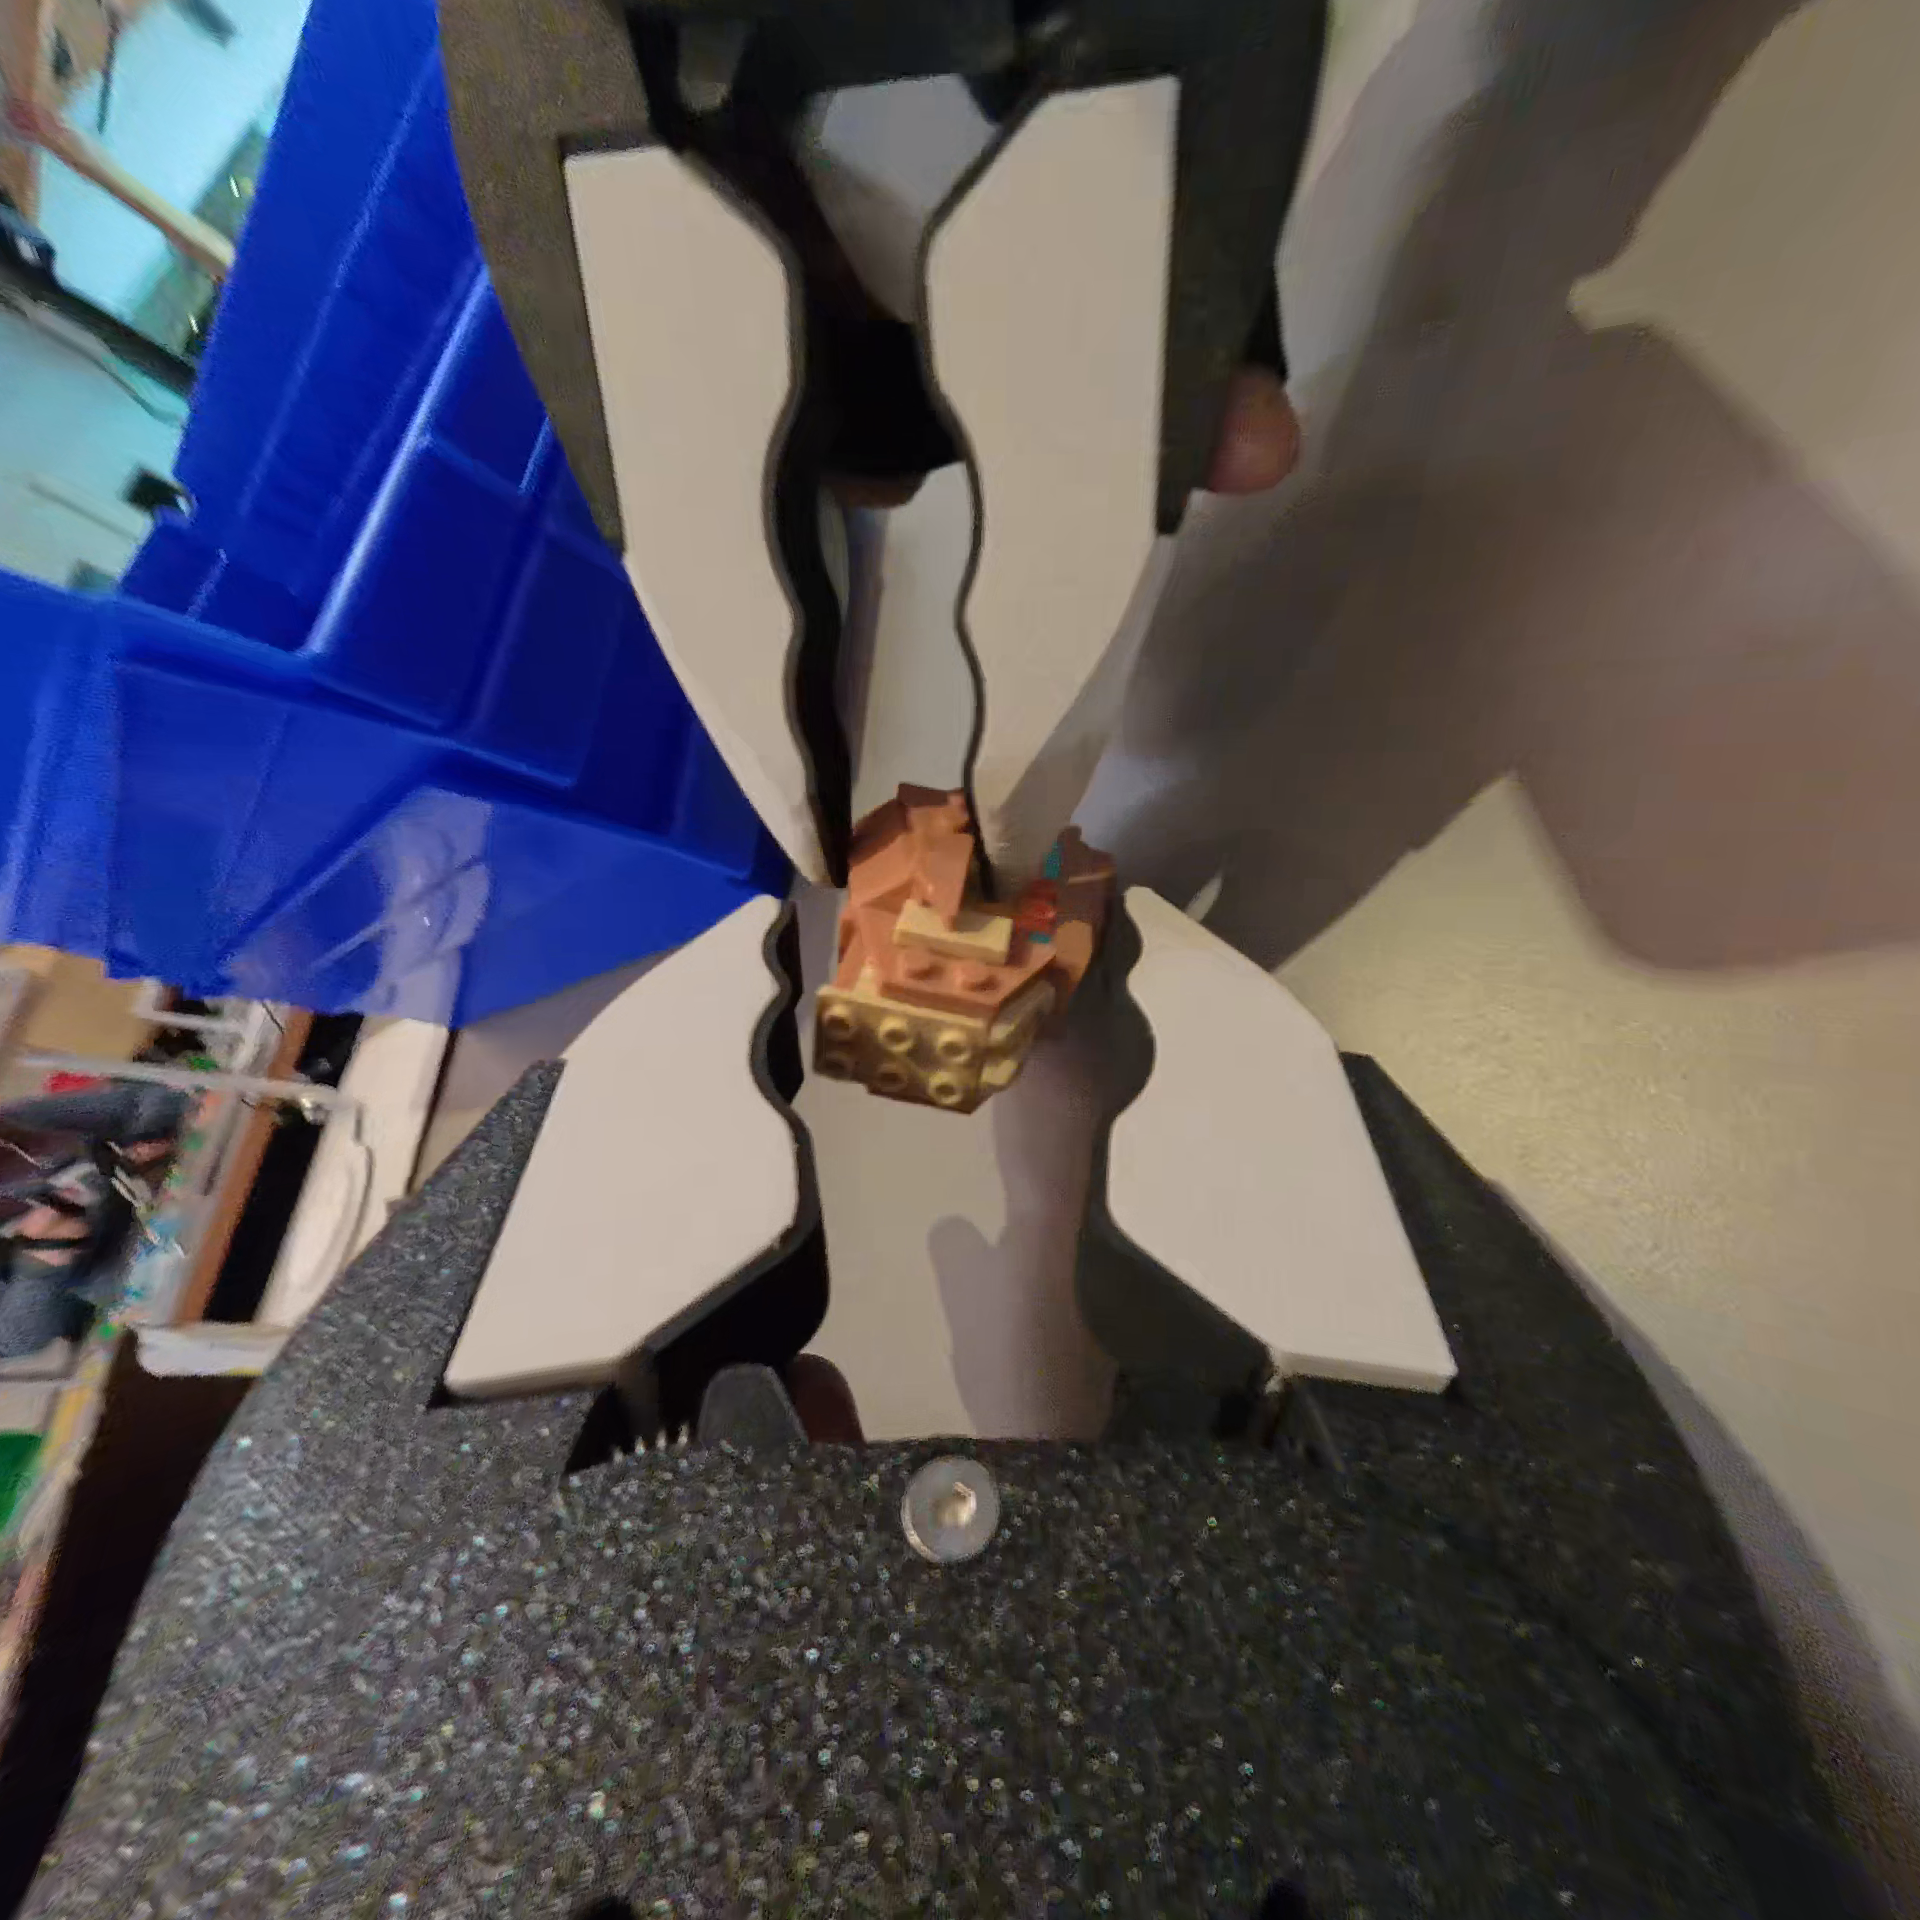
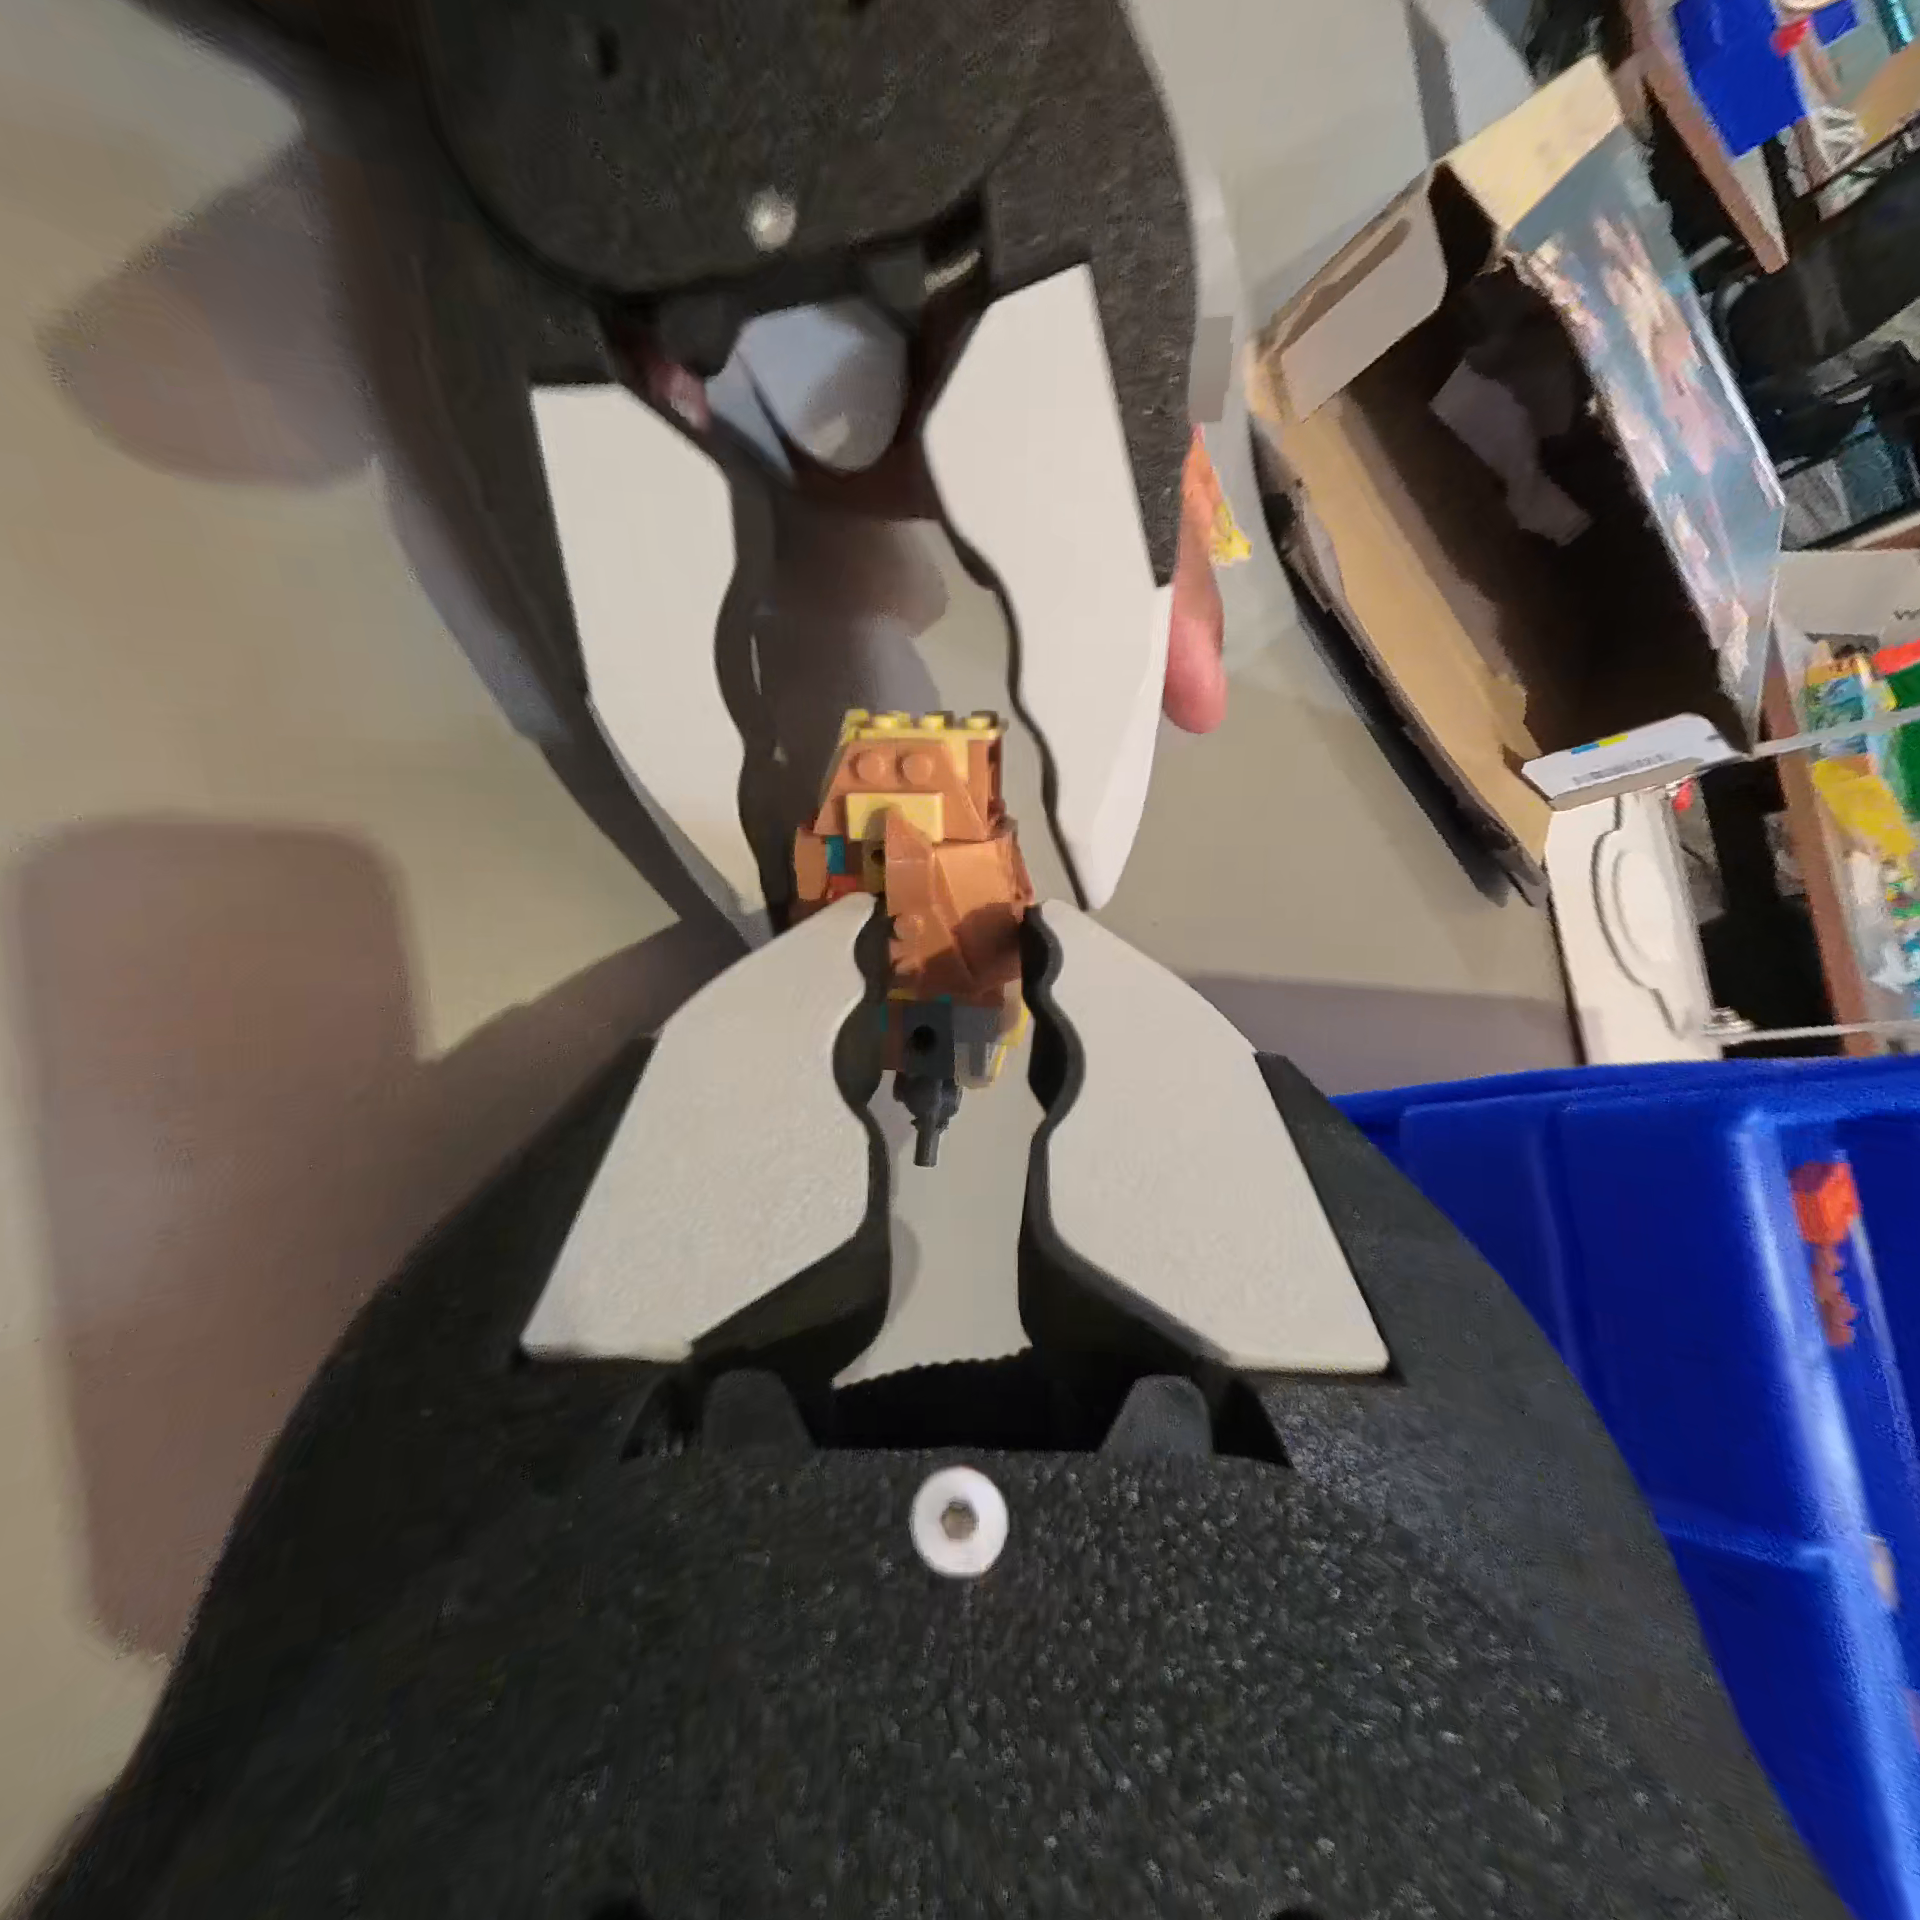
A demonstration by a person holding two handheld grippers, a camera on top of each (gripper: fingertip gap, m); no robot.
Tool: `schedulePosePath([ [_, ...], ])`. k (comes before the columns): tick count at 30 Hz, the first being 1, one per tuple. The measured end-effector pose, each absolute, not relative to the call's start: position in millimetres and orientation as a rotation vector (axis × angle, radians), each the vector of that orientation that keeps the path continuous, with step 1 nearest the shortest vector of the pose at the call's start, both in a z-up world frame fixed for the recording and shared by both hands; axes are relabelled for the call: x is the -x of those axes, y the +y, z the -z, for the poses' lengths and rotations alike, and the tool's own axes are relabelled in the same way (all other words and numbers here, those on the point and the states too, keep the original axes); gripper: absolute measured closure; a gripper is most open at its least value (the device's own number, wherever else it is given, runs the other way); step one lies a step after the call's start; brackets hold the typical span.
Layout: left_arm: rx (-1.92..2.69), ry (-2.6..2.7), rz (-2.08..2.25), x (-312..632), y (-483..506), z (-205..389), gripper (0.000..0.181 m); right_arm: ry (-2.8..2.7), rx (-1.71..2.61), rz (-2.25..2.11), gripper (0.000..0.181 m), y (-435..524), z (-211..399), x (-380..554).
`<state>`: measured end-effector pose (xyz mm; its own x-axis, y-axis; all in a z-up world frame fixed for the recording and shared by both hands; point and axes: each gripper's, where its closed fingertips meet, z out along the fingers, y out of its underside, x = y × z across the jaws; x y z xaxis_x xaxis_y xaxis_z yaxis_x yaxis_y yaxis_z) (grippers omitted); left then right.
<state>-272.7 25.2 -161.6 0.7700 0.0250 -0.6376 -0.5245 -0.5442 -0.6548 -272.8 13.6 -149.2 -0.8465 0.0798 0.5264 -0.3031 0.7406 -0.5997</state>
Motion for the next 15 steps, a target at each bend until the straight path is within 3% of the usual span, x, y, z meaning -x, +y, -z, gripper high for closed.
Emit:
schedulePosePath([
  [15,2.123,0.414,-0.767,273,21,175,0.132,-2.370,-0.017,-1.311,0.158,27,125,267],
])
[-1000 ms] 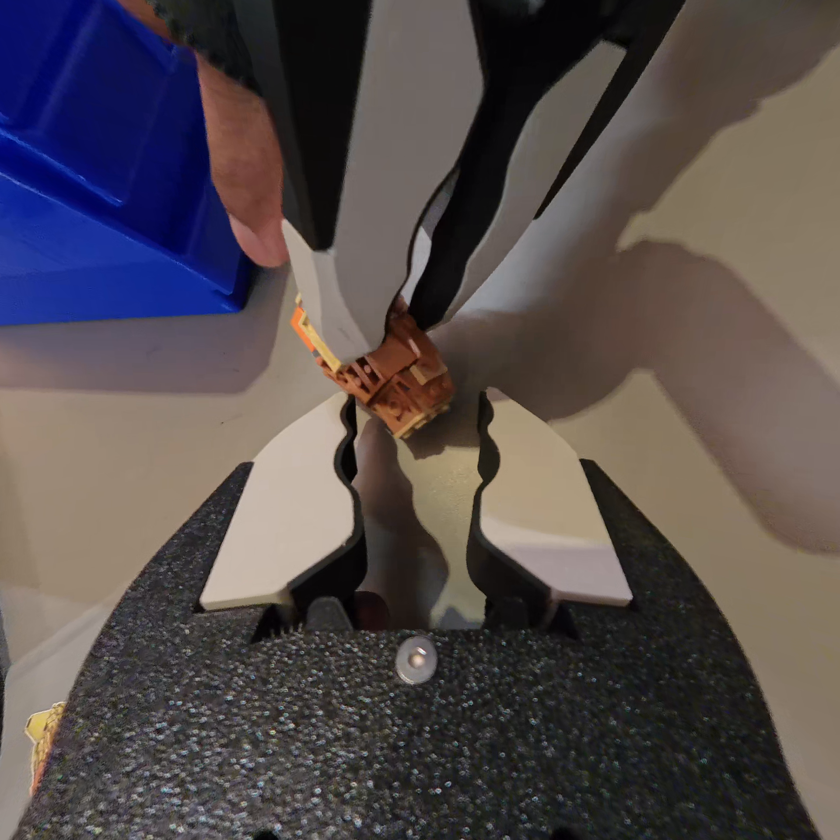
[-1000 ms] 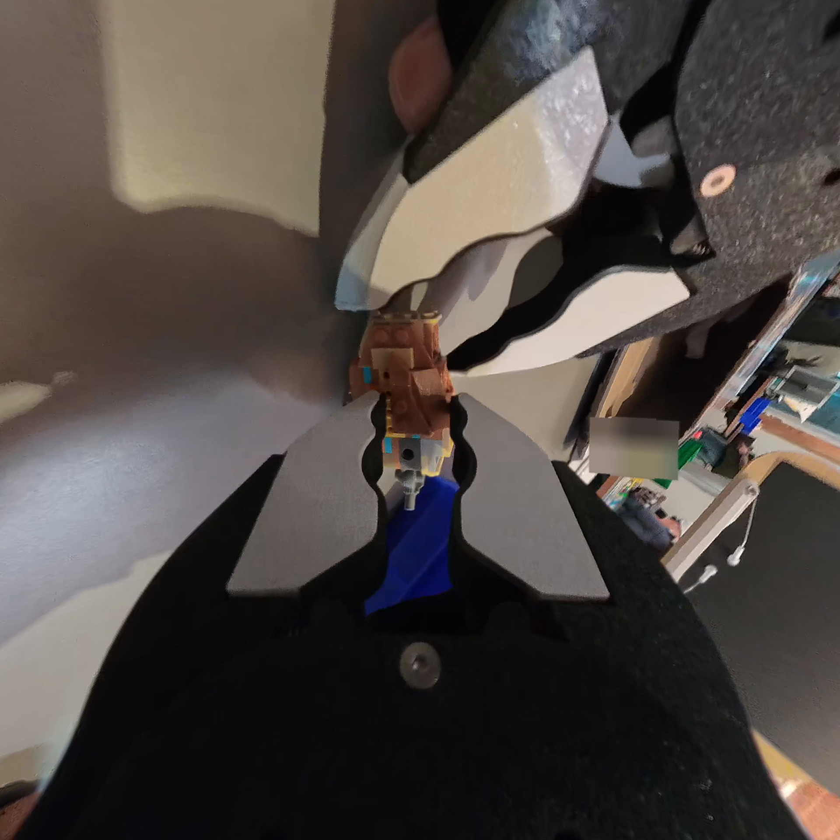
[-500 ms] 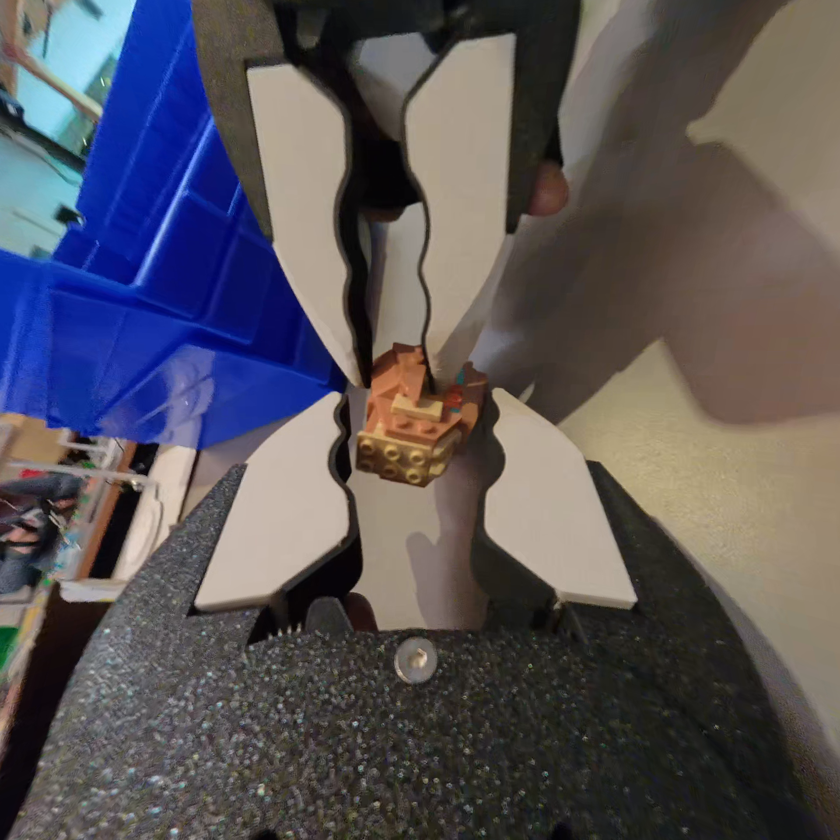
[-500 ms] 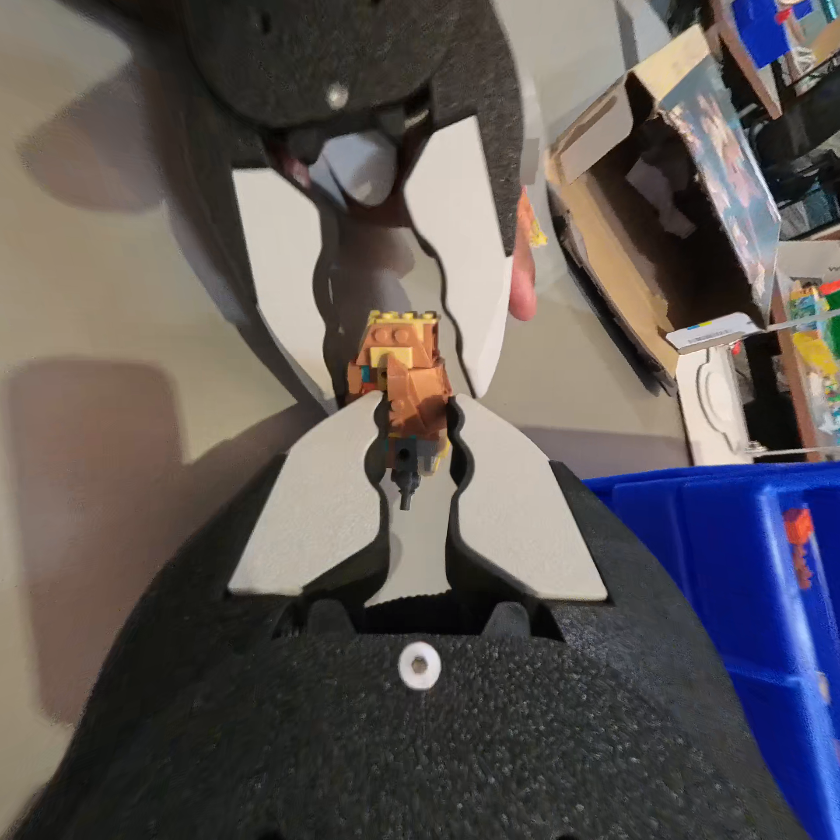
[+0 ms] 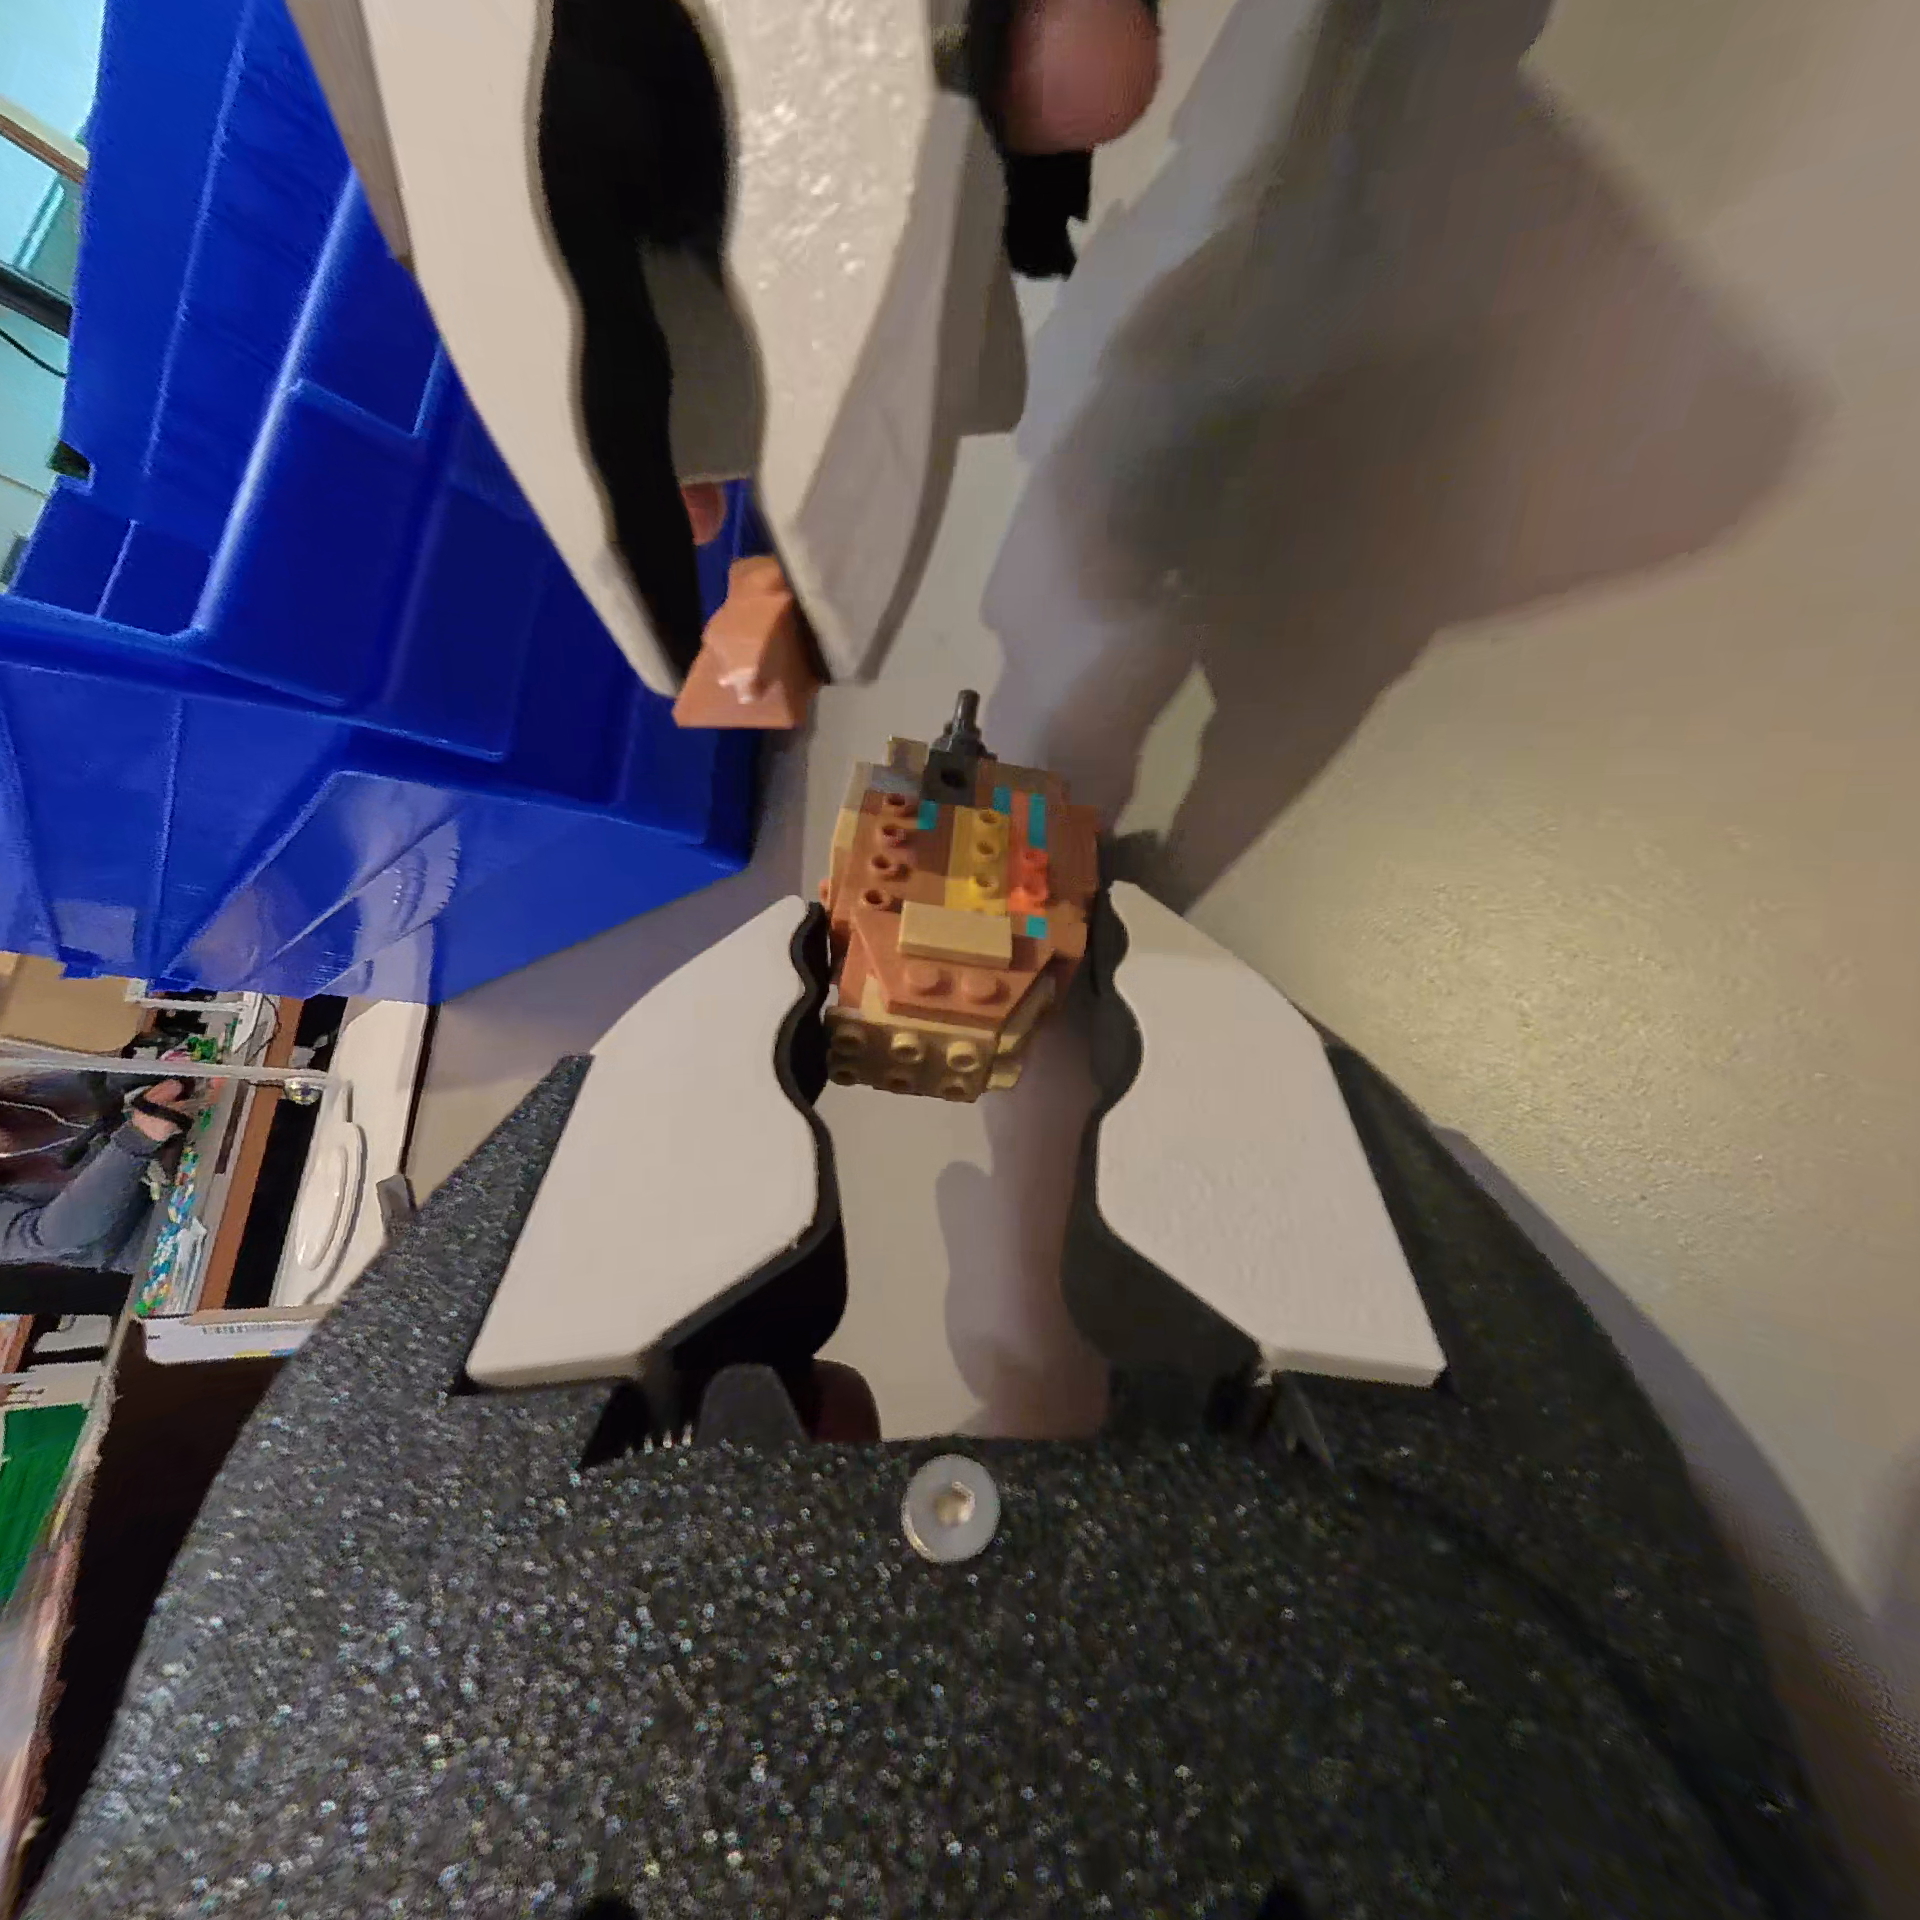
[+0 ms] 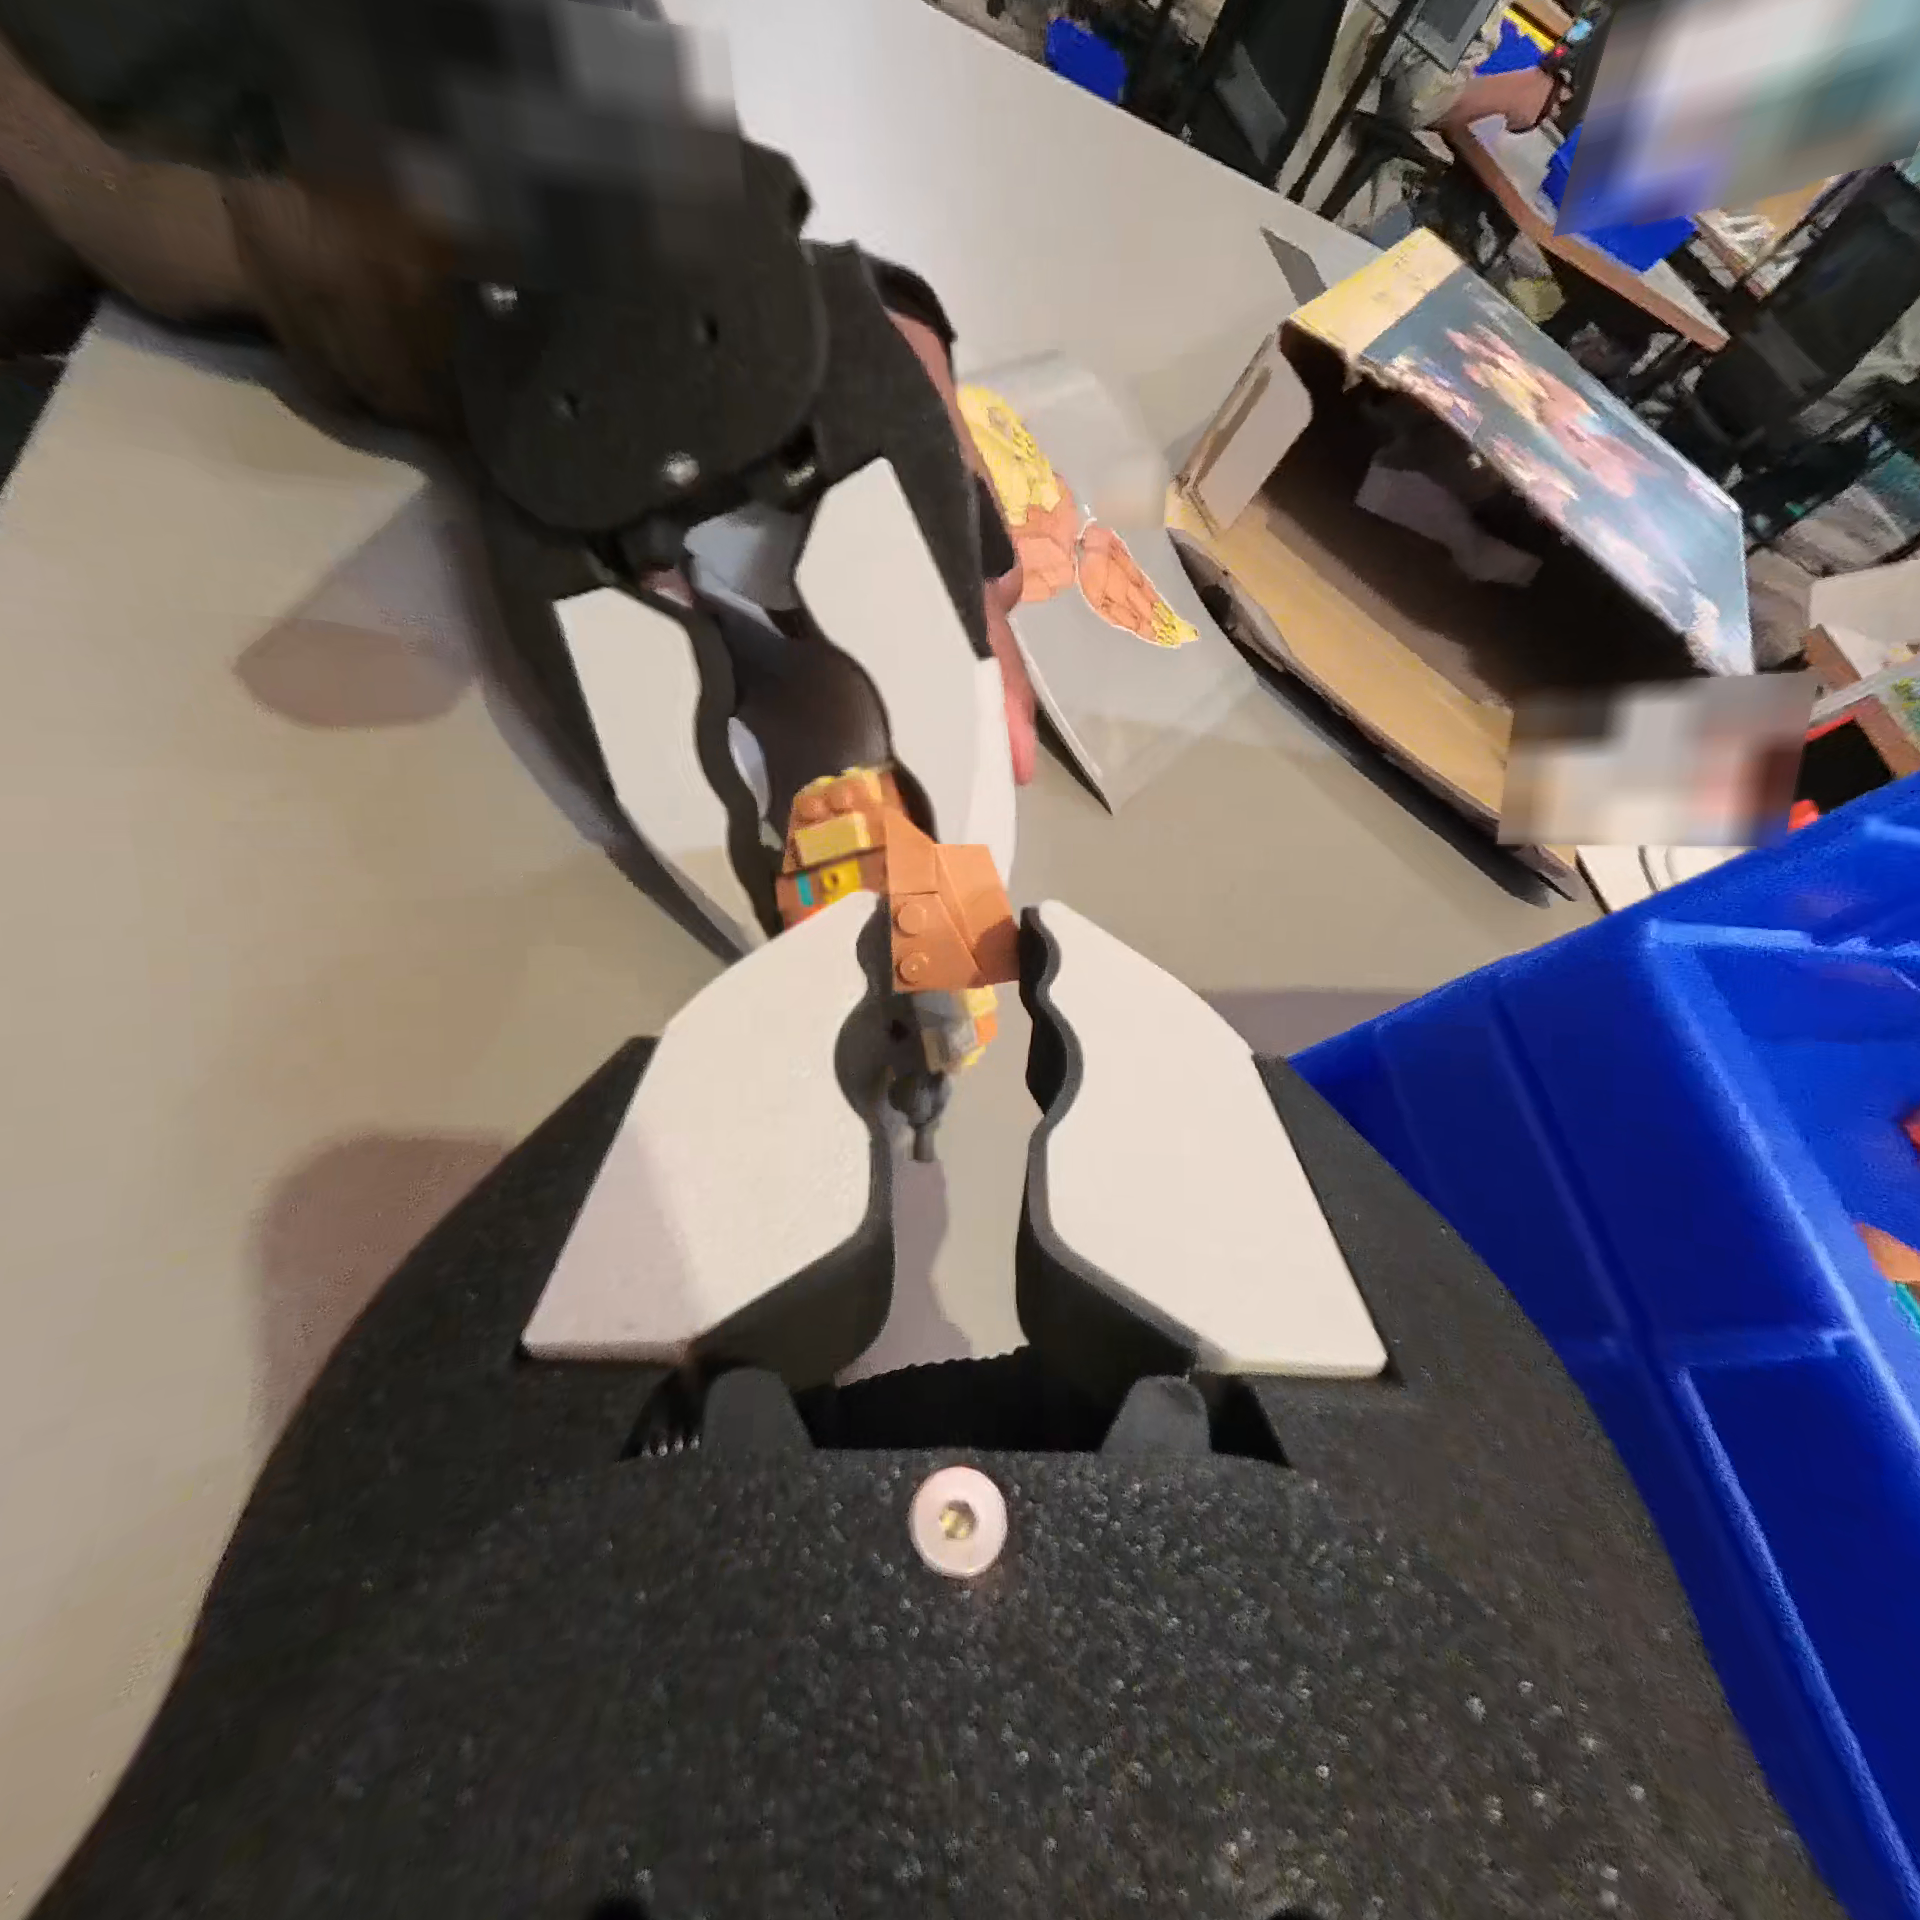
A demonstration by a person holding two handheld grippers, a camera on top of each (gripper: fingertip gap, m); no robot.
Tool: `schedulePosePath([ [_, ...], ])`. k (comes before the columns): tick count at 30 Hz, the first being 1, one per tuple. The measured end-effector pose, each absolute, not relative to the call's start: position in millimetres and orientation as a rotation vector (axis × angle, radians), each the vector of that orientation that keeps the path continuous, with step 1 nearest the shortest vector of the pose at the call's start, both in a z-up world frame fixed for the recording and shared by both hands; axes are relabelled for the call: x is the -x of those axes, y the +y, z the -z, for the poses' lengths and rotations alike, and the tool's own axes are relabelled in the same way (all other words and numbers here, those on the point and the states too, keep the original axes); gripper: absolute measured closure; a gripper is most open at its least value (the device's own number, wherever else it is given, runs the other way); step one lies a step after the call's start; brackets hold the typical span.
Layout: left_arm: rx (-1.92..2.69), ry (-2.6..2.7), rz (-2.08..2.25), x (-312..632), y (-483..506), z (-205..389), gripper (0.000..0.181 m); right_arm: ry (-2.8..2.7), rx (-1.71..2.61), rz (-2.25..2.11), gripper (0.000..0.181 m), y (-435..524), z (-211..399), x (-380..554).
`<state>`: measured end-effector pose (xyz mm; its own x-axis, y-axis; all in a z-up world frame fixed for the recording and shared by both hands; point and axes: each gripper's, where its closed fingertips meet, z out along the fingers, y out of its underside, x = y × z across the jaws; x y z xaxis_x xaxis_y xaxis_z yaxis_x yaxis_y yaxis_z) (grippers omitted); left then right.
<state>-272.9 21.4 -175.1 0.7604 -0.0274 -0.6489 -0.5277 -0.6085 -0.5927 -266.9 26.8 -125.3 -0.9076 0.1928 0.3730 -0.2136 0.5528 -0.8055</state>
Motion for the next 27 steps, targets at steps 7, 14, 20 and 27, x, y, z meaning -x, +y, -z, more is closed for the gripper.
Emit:
schedulePosePath([
  [7,2.169,0.261,-0.629,279,13,177,0.132,-2.241,-0.130,-1.237,0.158,28,126,270],
  [14,1.955,-0.005,-0.295,270,13,128,0.130,-1.923,-0.387,-0.836,0.157,34,127,282],
  [20,1.865,-0.193,0.021,266,13,116,0.135,-1.684,-0.638,-0.682,0.157,13,121,262],
  [27,1.889,-0.177,0.175,251,16,121,0.168,-1.641,-0.701,-0.643,0.157,2,123,255],
])
